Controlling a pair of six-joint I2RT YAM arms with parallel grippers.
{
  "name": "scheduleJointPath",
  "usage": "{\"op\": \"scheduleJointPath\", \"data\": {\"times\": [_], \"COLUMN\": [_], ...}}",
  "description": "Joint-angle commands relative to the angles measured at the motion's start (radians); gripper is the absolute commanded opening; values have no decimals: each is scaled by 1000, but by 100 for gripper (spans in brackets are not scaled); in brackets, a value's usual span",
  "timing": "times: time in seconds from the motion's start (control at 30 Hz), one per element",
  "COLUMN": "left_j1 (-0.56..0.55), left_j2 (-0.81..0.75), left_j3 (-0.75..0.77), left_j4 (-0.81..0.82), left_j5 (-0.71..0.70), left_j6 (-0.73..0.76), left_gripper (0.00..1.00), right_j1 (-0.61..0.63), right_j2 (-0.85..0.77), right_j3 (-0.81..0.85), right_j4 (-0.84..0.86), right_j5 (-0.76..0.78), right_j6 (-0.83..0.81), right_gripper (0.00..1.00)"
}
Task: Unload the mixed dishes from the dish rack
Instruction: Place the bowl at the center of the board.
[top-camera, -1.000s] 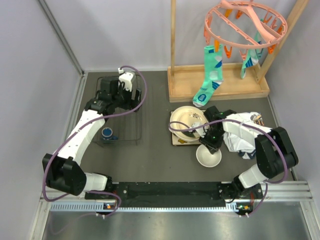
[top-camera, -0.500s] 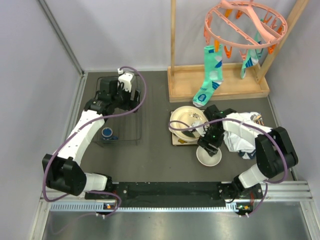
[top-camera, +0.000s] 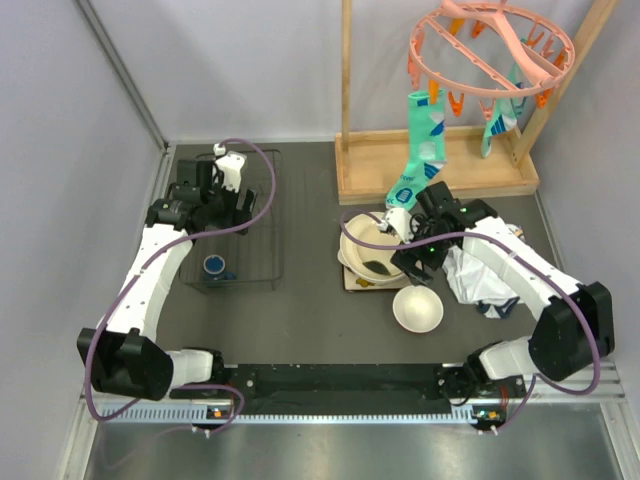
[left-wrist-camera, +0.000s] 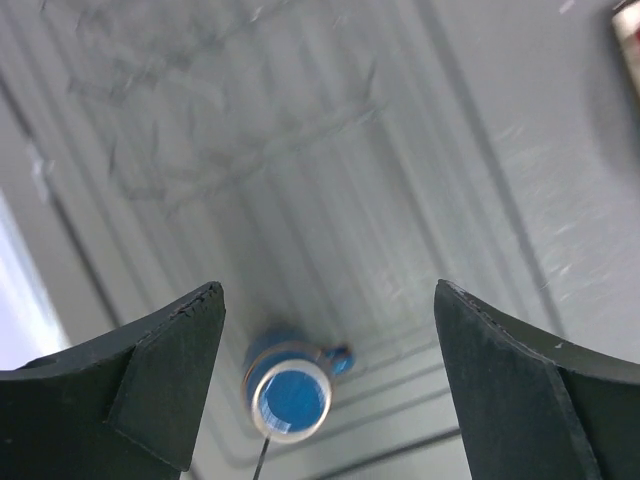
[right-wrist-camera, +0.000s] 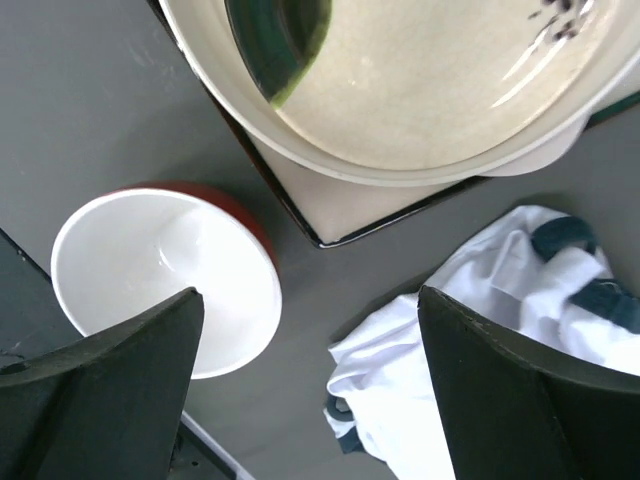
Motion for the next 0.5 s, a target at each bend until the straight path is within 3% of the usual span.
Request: {"op": "scheduleJointPath", "data": {"times": [0.0, 0.47], "left_j1": [29, 66], "left_j2": [-46, -37], "left_j3": [32, -97], "left_j4": [-142, -221], "left_j5": [-73, -204], "left_j6": [50, 140], "left_gripper": [89, 93], "right_j1": [-9, -9], "right_j2": [-80, -175], "right_j3": [79, 42], "right_j4": [-11, 115], "right_j5": [-34, -129], "right_j6": [24, 143], "right_gripper": [89, 95]}}
